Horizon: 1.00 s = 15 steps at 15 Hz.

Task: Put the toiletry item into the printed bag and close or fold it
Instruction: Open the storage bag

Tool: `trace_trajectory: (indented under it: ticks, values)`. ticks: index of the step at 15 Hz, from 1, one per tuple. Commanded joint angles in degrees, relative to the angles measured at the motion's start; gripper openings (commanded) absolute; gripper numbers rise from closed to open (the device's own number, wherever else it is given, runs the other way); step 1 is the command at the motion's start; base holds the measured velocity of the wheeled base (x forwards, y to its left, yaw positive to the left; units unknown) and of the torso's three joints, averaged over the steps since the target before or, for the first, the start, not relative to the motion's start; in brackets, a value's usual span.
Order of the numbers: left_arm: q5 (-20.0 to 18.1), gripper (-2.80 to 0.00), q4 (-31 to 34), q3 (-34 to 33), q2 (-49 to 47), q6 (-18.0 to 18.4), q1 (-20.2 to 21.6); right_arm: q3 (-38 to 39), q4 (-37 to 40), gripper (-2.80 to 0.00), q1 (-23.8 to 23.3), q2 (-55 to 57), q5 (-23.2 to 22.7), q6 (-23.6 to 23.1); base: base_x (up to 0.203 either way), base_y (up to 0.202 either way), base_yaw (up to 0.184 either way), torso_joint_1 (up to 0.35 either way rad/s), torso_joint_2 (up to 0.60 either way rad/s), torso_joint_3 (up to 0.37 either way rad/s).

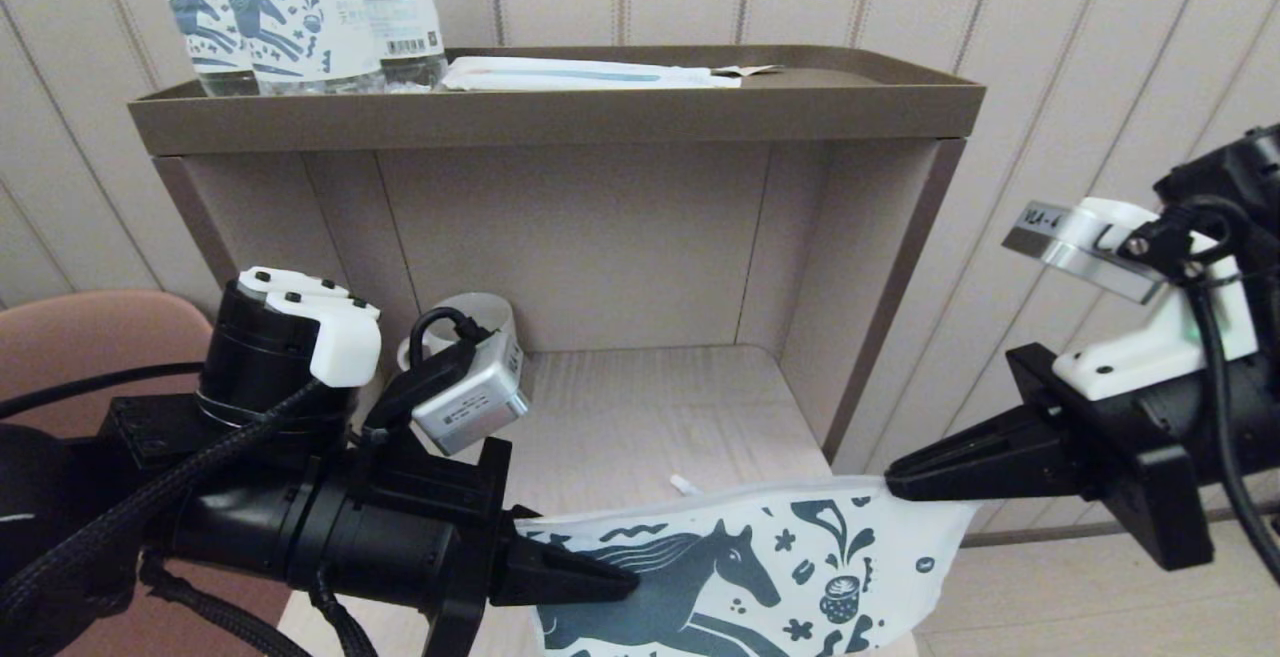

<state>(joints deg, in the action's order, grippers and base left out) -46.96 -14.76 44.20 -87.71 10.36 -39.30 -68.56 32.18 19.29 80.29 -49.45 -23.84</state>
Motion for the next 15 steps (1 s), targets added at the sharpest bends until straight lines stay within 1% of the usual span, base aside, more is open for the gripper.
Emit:
trace_trajectory:
  ticks: [1, 4, 15]
  values:
    - [-0.21, -2.8, -0.07, -0.08, -0.09, 0.1, -0.02, -0.44, 0.11, -2.8, -0.26, 0.13, -0.3, -0.15, 0.0, 0.0, 0.0, 0.0, 0.0, 0.0]
    - [-0.15, -2.8, -0.09, -0.08, -0.27, 0.1, -0.06, -2.6, 0.23, -2.8, -0.56, 0.13, -0.56, 0.03, 0.0, 0.0, 0.0, 0.0, 0.0, 0.0]
    - [-0.15, -2.8, -0.01, -0.08, 0.17, 0.1, -0.07, -1.13, 0.25, -2.8, 0.14, 0.31, -0.39, -0.06, 0.0, 0.0, 0.0, 0.0, 0.0, 0.0]
